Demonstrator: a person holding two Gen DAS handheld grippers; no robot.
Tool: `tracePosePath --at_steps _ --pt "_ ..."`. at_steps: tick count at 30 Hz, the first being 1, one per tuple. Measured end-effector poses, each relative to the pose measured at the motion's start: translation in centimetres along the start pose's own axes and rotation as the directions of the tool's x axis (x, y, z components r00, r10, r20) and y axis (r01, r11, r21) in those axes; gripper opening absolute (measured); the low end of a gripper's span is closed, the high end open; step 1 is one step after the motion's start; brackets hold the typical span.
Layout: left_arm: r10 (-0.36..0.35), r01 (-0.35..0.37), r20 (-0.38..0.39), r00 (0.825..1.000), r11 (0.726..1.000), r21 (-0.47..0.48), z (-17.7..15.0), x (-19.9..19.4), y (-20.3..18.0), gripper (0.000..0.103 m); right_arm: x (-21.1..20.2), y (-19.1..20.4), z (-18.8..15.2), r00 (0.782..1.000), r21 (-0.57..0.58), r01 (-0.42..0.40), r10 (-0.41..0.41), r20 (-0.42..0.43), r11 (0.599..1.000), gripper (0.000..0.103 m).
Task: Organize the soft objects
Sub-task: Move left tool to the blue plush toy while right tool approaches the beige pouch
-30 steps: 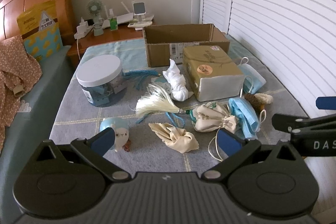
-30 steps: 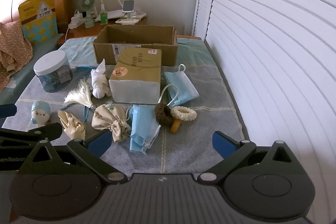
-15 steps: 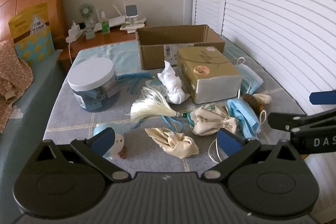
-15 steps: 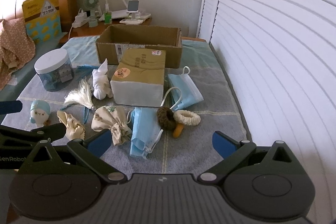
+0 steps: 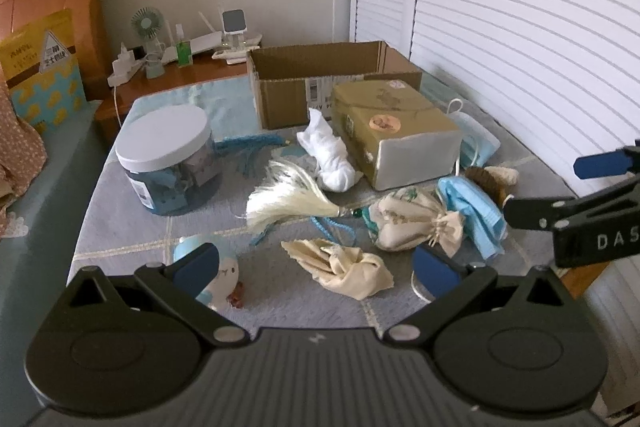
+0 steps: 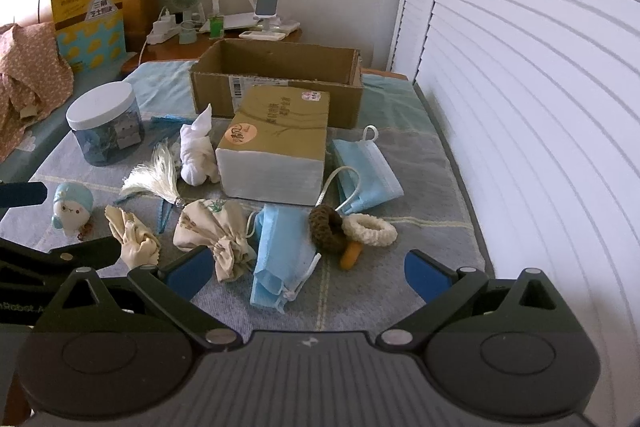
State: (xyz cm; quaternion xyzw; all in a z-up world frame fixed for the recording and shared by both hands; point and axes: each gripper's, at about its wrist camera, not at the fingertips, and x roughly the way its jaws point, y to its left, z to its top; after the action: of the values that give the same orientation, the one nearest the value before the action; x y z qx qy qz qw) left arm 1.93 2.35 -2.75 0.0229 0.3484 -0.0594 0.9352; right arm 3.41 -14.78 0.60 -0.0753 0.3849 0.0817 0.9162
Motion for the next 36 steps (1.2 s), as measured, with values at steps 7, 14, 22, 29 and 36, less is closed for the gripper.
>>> tracePosePath --at_steps 7,14,22,29,36 --pt "0.011 -0.011 -0.001 1.0 1.0 -0.005 -0.9 0.8 1.6 0.102 1.0 0.5 0.1 1.0 -0.013 -0.015 0.015 -0.007 1.0 0.103" --pt "0.084 -0.084 0.001 0.996 0.996 0.005 -1.8 1.9 3.4 0.102 1.9 1.0 0.3 1.0 -0.023 -0.018 0.017 -0.026 1.0 0.103" --pt "0.096 -0.096 -0.007 0.995 0.995 -0.014 -2.0 3.5 5.1 0.08 2.5 1.4 0.4 0.999 -0.04 -0.017 0.015 -0.033 0.999 0.103" --pt "0.07 -0.072 -0.033 0.997 0.995 -0.074 -2.1 4.5 6.3 0.067 2.9 1.2 0.1 0.999 -0.058 -0.039 0.038 -0.014 0.998 0.099" --pt "0.058 -0.062 -0.042 0.997 0.993 -0.097 -2.0 4.9 6.8 0.063 3.6 0.9 0.0 0.998 -0.066 -0.059 0.057 -0.026 0.996 0.083"
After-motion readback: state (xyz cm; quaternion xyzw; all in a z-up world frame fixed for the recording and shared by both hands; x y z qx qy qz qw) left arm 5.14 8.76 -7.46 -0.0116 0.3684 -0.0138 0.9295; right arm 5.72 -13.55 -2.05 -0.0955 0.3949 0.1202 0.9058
